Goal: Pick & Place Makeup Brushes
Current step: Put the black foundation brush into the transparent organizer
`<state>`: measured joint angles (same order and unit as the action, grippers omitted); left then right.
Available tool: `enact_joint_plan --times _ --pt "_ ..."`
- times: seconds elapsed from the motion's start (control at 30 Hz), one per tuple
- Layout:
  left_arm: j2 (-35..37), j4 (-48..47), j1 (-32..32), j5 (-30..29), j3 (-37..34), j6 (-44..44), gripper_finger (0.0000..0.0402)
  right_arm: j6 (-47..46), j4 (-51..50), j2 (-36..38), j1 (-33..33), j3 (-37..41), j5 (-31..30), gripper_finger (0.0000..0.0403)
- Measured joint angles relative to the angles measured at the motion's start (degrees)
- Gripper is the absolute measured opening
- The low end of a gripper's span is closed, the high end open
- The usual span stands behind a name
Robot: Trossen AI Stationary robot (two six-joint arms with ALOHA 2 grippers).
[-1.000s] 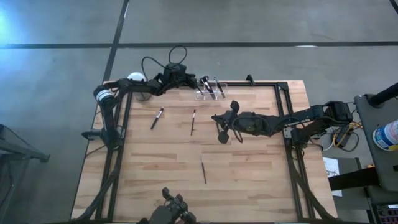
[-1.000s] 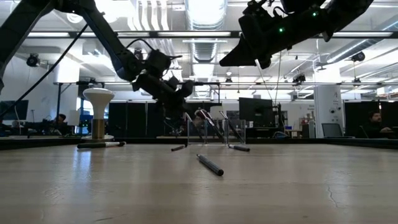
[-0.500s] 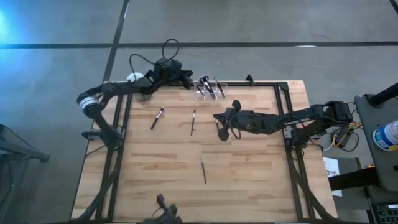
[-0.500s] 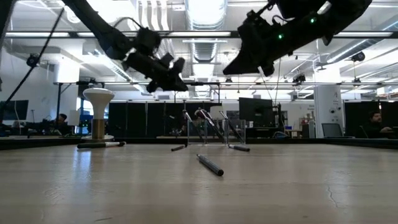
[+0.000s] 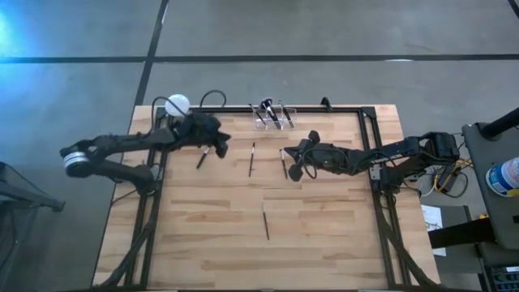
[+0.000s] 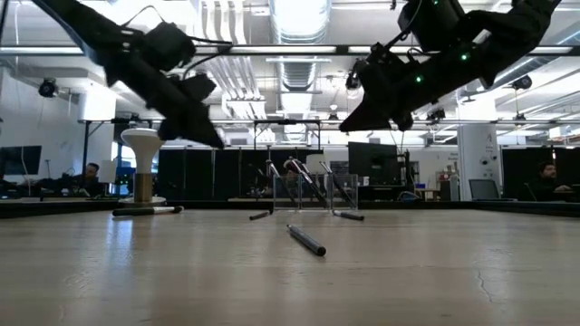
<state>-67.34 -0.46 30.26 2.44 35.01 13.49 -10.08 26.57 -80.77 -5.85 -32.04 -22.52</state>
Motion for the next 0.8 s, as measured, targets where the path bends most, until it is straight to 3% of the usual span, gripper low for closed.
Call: enact_joint_plan --times 0.13,0.3,0.5,0.6,0.8 --pt "2.68 -8.28 -2.27 -10.24 -1.69 5.66 0.0006 0.01 -0.09 0.00 -0.10 0.48 -0.01 0.0008" --pt "1.19 -16.57 -0.97 -11.06 -1.72 9.46 0.0046 0.23 -0.04 0.00 -0.06 0.49 0.02 0.0008" --pt "-5.35 -17.05 1.83 -11.80 -1.40 10.74 0.0101 1.08 -0.04 0.00 -0.06 0.49 0.02 0.0008" --pt "-8.20 -17.06 2.90 -15.27 -0.49 10.36 0.0115 1.08 -0.05 0.00 -0.06 0.49 0.09 0.0008" --pt "-13.66 -16.87 4.91 -15.83 1.20 10.12 0.0119 1.10 -0.04 0.00 -0.04 0.49 0.50 0.0008"
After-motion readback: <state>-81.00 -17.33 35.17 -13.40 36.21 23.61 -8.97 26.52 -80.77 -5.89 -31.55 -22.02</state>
